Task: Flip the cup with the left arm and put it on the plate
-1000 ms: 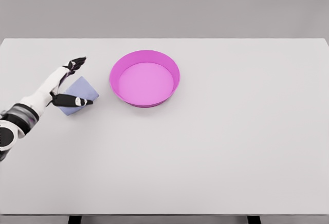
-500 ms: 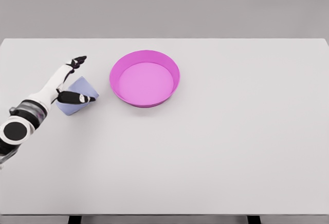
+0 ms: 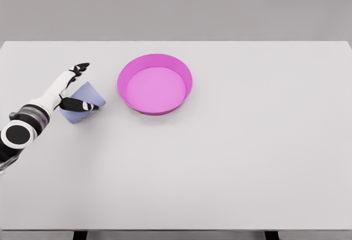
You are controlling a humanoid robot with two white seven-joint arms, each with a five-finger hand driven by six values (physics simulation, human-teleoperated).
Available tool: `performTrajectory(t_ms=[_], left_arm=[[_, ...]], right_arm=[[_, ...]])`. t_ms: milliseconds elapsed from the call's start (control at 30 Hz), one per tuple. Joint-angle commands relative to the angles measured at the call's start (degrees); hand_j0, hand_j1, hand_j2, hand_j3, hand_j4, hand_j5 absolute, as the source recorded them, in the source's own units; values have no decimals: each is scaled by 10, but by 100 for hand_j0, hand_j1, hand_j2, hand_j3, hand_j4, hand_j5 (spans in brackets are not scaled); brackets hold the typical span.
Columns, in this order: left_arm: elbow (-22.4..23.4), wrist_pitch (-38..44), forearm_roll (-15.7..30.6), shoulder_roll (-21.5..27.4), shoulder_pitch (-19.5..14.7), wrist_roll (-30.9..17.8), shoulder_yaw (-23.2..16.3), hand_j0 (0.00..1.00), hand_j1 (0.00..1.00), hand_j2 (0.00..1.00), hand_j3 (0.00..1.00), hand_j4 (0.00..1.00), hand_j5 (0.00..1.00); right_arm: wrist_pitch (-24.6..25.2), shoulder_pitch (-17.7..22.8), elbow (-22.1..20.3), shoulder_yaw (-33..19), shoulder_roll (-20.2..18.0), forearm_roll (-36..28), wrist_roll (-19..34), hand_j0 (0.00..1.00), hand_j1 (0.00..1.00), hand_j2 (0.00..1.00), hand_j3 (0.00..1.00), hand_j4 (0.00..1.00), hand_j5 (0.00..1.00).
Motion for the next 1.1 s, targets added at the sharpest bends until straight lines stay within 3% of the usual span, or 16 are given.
performTrajectory(t_ms=[0,600,767,1067], left_arm=[[0,5,-2,4,0,-1,0,100,100,100,100,100,100],[0,74,37,5,-34,-1,-25,100,100,100,100,100,100],[0,75,55,5,-62,-1,-53,100,100,100,100,100,100],[0,75,68,21,-73,1,-67,100,100,100,100,100,100]], right_arm=[[0,0,0,0,0,0,0,100,100,100,100,100,100],[0,0,0,0,0,0,0,100,100,100,100,100,100],[0,0,0,0,0,0,0,100,100,100,100,100,100],[0,0,0,0,0,0,0,100,100,100,100,100,100]])
